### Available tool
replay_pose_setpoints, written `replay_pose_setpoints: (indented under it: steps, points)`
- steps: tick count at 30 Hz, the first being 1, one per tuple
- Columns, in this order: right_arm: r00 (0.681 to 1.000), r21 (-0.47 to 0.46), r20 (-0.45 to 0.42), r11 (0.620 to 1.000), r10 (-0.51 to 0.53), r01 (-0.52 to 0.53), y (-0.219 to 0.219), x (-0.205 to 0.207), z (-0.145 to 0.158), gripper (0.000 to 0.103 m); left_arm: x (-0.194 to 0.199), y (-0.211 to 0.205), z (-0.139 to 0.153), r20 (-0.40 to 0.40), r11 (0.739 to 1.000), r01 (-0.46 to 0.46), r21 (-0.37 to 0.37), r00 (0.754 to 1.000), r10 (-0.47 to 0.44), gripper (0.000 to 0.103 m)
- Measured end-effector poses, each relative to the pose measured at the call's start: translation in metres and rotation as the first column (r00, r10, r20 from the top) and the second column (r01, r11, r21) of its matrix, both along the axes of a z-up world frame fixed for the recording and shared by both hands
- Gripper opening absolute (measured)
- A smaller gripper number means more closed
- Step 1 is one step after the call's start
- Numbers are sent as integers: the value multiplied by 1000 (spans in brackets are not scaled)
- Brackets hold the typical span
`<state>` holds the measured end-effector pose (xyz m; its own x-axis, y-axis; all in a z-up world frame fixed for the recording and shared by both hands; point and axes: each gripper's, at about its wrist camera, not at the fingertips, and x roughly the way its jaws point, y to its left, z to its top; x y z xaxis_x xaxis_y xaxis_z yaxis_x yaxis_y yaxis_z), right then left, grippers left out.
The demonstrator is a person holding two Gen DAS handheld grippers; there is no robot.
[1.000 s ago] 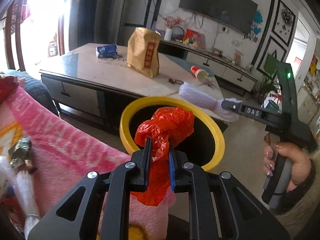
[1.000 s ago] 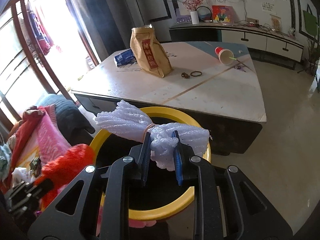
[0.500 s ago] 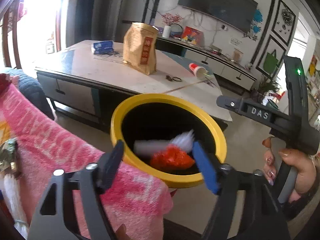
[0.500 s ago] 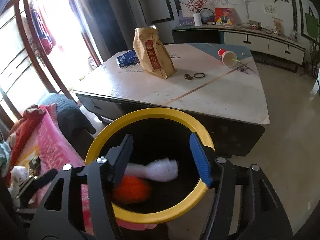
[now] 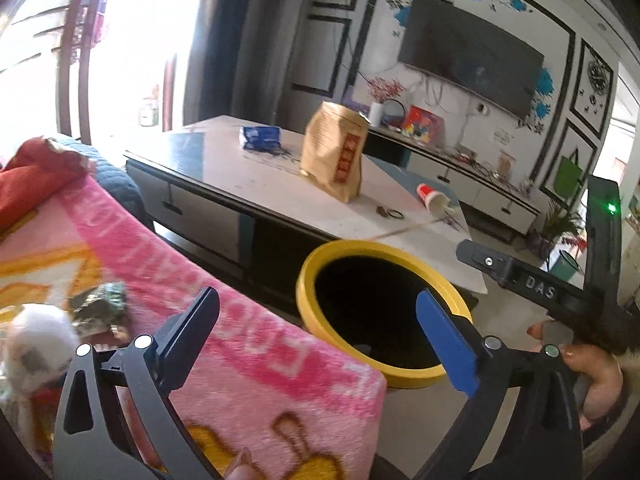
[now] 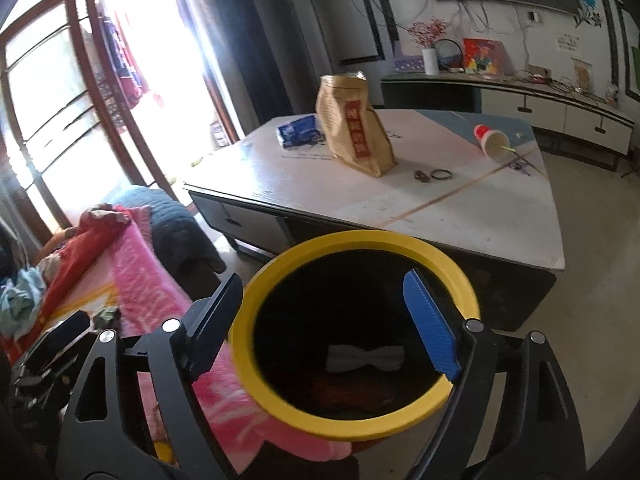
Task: Collect trash
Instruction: 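Open both grippers to drop the red bag and mesh sleeve into the bin, then move both grippers back to the trash on the blanket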
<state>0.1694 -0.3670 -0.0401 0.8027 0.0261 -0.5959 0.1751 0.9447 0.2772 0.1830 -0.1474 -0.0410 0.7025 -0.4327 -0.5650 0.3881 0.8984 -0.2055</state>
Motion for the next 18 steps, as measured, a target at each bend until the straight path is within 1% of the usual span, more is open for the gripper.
replay_pose_setpoints:
  steps: [9,18]
  points:
    - [997,-12,44,998,58,-58,31,-7,16,77,-13,37,22,56,996,-85,-23,995,86,96]
    - [991,-9,59,992,124,-123,57,-14,22,78,-23,69,33,82,987,-156,-48,984,160,96]
